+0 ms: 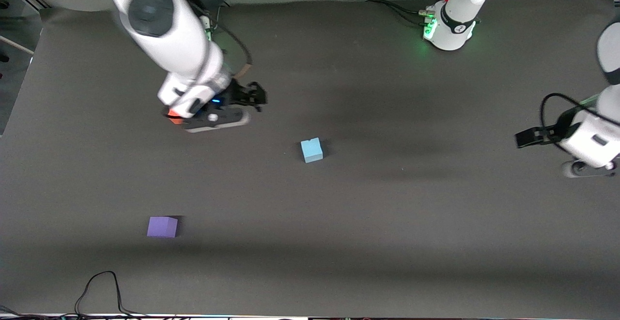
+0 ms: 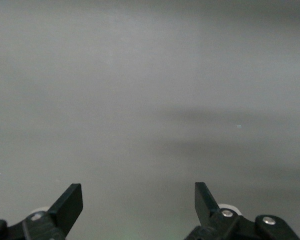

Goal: Place blue block between orange and purple blocks
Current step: 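Grasp the blue block with the right gripper while the left gripper withdraws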

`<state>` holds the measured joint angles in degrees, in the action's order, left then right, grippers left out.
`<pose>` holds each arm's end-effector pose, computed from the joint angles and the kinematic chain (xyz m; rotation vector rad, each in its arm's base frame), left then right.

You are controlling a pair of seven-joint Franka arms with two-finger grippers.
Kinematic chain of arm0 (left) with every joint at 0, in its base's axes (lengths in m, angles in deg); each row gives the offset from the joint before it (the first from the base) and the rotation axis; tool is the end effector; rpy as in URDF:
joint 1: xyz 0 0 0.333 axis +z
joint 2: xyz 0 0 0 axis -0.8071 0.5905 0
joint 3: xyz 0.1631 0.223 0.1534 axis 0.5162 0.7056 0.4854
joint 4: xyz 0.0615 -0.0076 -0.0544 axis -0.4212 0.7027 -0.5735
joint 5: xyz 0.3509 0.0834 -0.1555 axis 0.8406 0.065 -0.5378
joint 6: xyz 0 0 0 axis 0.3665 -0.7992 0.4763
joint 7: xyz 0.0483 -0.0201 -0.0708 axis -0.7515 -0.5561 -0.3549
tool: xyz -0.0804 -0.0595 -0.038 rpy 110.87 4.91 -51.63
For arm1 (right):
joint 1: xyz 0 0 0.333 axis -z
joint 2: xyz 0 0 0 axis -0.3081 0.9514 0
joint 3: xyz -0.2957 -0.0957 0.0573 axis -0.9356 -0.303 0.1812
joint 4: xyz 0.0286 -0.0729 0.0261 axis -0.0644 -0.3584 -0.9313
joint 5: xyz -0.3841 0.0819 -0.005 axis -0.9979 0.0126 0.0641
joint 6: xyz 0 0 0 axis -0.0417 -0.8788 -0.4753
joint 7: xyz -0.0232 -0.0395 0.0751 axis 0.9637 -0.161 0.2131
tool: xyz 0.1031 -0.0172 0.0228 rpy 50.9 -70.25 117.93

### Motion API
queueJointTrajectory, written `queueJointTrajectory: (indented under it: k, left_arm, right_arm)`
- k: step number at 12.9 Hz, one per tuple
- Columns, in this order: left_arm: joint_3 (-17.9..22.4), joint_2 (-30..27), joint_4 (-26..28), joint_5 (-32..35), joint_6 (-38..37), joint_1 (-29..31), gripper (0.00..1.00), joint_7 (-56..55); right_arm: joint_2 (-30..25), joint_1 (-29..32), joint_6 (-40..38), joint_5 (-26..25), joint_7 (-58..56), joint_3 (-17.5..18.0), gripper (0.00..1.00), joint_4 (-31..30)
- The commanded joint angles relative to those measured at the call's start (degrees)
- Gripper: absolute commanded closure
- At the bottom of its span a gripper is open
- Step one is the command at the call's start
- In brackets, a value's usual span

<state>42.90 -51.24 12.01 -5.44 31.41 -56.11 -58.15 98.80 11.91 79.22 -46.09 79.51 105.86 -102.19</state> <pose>0.6029 -0.0002 0.5357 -3.0738 -0.0890 0.1622 0.5293 0.3709 0.5254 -3.0741 -0.1382 0.1065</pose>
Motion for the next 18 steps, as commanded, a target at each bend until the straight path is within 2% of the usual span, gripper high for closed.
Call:
queueJointTrajectory:
  k: [1,3,6,8,11,14,18]
  left_arm:
    - [7.31,-6.99,10.55,0.06,4.71,-6.66,0.0,2.27]
    - [6.1,-6.73,10.29,1.72,4.28,-6.41,0.0,1.93]
    - [-2.23,-6.55,10.12,2.08,4.54,1.04,0.0,1.57]
    - [-3.23,-6.47,9.94,2.08,4.36,1.68,0.0,1.22]
    - [-3.23,-6.29,9.94,2.0,4.19,2.29,0.0,1.39]
    - [-3.23,-6.2,9.94,1.91,4.28,2.03,0.0,1.22]
    - [-3.23,-6.03,9.94,1.91,3.66,2.03,0.0,1.31]
  right_arm:
    - [9.56,-3.89,3.89,-7.31,7.6,3.11,0.0,5.22]
    - [14.57,-7.22,8.38,-12.84,11.38,3.82,0.0,5.13]
    - [22.39,-12.15,14.63,-23.12,18.23,3.82,0.0,4.26]
    - [25.13,-12.51,18.92,-29.11,22.28,3.82,0.0,0.41]
    - [26.63,-11.46,24.66,-32.12,24.5,3.29,0.0,-4.09]
    - [28.04,-11.37,26.49,-32.12,25.46,2.42,0.0,-4.97]
    - [28.04,-9.35,34.24,-32.21,27.13,1.45,0.0,-10.59]
